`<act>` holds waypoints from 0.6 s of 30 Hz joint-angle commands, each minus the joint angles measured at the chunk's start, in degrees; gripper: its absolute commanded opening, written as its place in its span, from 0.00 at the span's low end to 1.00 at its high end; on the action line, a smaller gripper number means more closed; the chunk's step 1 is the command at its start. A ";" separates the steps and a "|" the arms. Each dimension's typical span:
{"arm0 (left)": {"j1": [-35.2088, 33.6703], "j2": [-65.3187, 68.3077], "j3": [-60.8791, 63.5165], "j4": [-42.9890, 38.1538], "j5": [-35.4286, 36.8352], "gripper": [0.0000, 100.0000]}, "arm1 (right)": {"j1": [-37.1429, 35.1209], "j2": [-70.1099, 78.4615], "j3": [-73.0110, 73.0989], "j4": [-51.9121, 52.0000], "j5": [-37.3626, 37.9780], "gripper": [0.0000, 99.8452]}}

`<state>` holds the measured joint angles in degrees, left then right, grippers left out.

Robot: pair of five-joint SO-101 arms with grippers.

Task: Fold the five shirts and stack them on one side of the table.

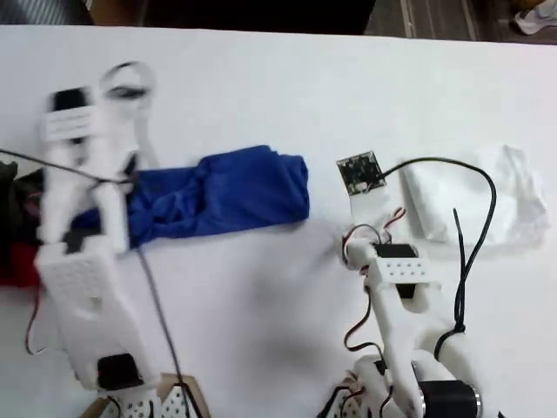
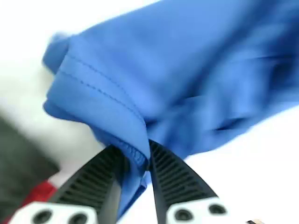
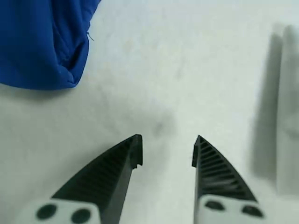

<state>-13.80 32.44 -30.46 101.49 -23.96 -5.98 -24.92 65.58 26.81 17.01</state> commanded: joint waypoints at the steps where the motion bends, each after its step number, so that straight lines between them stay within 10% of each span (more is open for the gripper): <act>1: 13.54 -9.32 0.22 -0.35 -0.88 0.03 | 0.66 -2.68 -0.26 -0.48 -0.53 0.18; 18: 31.56 -1.85 -9.10 -15.91 5.10 0.03 | 3.91 -2.77 -0.53 -0.66 -5.36 0.18</act>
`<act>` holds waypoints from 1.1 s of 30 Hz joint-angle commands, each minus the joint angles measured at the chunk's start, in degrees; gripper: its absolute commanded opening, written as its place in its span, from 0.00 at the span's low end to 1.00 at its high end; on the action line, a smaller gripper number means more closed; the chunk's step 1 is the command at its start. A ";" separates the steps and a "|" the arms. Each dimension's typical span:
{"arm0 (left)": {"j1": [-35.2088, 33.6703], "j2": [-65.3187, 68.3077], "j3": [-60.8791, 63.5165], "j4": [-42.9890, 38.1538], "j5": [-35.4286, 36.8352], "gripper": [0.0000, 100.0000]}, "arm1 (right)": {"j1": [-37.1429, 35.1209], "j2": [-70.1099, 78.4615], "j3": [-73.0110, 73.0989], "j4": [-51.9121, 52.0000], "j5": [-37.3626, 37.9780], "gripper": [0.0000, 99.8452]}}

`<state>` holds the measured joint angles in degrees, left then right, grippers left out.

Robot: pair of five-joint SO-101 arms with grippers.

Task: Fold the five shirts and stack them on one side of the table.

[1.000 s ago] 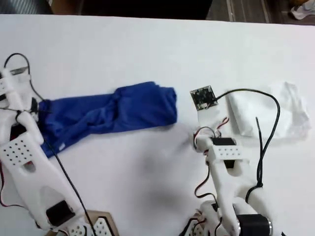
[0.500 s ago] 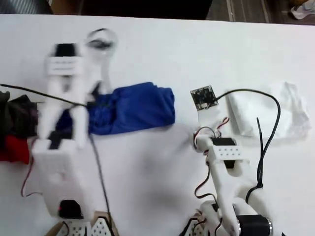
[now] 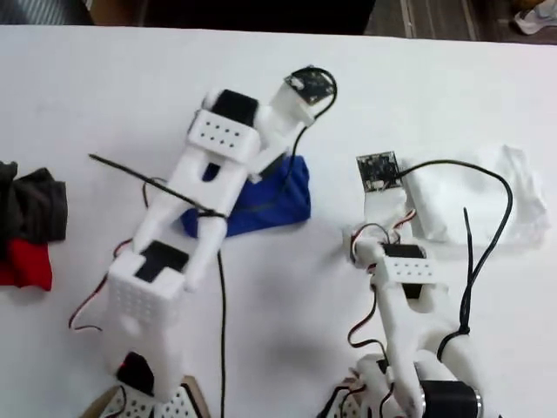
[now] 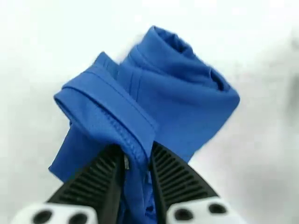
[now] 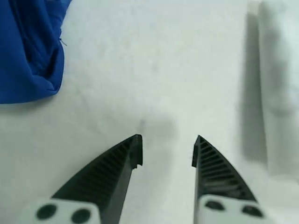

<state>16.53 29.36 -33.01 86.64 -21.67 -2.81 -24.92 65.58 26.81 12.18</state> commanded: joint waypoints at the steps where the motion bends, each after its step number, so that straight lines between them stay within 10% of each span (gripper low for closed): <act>1: 1.49 2.81 -8.57 -1.05 3.34 0.03 | 0.75 -2.77 -0.53 -0.75 -0.53 0.18; 17: 3.60 16.18 -35.74 15.03 3.60 0.26 | 0.75 -2.77 -0.53 -0.75 -0.53 0.18; 22: -8.09 12.13 -50.33 15.65 2.55 0.22 | 0.75 -2.77 -0.53 -0.84 -0.53 0.18; 27: -24.88 6.86 -47.52 15.65 2.55 0.01 | 0.75 -2.24 -0.26 -0.84 -0.53 0.16; 33: -45.01 5.71 -40.48 15.65 2.20 0.03 | 0.75 -2.59 -2.55 2.33 -0.53 0.04</act>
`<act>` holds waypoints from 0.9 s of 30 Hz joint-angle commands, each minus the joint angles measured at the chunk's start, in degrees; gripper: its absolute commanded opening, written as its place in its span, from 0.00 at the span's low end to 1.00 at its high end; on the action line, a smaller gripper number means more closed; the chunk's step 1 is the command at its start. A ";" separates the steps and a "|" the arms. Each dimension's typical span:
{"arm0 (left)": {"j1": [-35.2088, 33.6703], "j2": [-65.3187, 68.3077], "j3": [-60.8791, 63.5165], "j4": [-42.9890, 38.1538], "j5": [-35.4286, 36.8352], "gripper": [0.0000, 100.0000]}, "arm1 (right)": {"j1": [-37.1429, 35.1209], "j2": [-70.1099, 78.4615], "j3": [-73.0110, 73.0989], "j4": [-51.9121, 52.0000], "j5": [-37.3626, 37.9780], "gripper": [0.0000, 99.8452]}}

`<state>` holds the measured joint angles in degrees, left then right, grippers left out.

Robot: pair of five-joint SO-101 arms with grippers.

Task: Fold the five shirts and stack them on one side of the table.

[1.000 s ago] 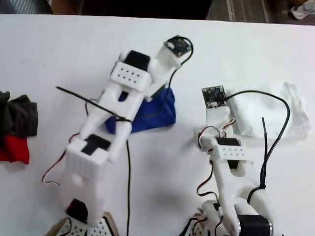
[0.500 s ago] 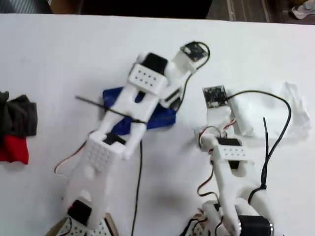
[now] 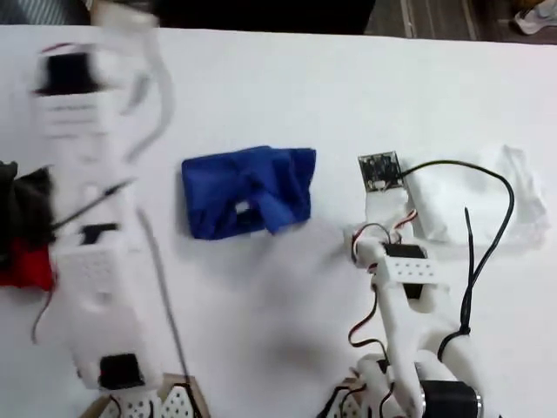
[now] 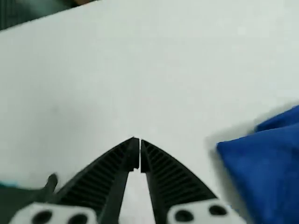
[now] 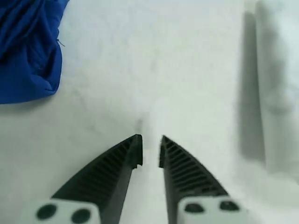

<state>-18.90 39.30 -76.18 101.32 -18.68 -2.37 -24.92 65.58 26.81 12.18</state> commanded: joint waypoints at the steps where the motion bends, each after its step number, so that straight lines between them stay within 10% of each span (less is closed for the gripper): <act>1: -12.84 -4.22 4.79 0.97 -0.79 0.03 | 0.31 -2.15 -5.01 5.67 -0.35 0.02; 14: -37.54 -4.13 34.68 -6.24 -6.51 0.03 | -18.68 17.80 -49.23 37.05 4.92 0.02; 27: -35.08 -4.22 57.45 -21.19 -4.40 0.03 | -31.78 40.04 -54.33 38.99 8.35 0.02</act>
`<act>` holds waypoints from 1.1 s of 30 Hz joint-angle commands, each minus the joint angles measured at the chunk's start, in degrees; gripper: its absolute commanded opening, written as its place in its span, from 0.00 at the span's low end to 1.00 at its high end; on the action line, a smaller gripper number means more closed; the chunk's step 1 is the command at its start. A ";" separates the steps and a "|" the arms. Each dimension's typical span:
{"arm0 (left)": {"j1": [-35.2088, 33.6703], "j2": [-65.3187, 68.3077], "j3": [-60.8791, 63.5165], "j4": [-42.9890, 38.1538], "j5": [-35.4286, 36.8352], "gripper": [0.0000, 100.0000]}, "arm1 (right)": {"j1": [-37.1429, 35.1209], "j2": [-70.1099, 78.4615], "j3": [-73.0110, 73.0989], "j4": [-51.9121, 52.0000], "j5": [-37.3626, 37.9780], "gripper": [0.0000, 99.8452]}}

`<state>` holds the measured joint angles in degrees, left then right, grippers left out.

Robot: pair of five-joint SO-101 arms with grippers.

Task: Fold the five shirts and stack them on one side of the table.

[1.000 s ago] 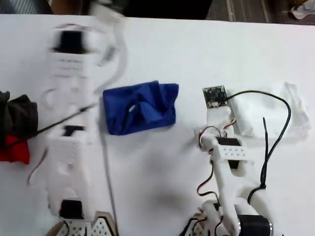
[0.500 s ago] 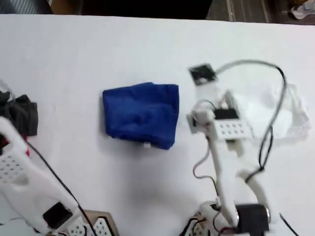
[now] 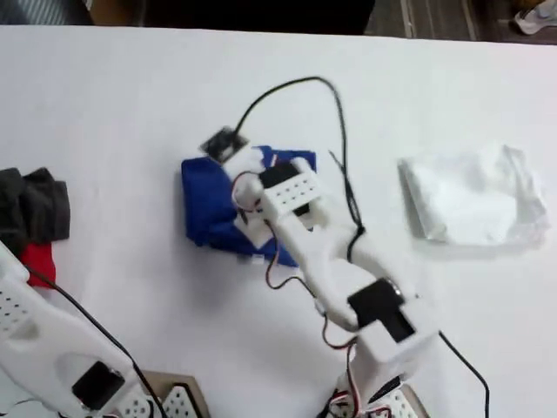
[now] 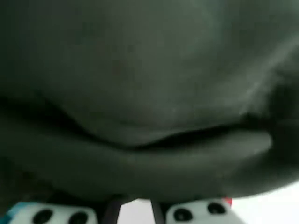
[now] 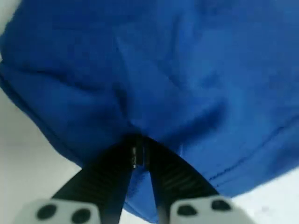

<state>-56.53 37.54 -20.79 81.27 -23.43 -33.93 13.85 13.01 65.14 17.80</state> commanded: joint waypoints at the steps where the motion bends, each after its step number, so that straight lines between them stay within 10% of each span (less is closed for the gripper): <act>1: 3.69 -2.46 2.77 -1.23 0.35 0.03 | 0.31 1.63 -1.58 0.66 4.40 0.02; 15: 13.19 -2.99 3.12 -0.79 0.70 0.03 | 5.58 -11.03 -16.18 10.42 5.98 0.10; 20: 14.68 -2.99 3.47 -0.79 0.70 0.03 | 12.44 -4.53 -15.38 5.67 0.00 0.27; 33: 15.12 -2.99 3.21 -0.88 0.70 0.03 | 10.15 8.92 -18.55 3.03 -8.97 0.28</act>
<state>-44.31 36.57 -17.54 80.57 -23.16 -22.33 21.76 -1.85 68.84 9.27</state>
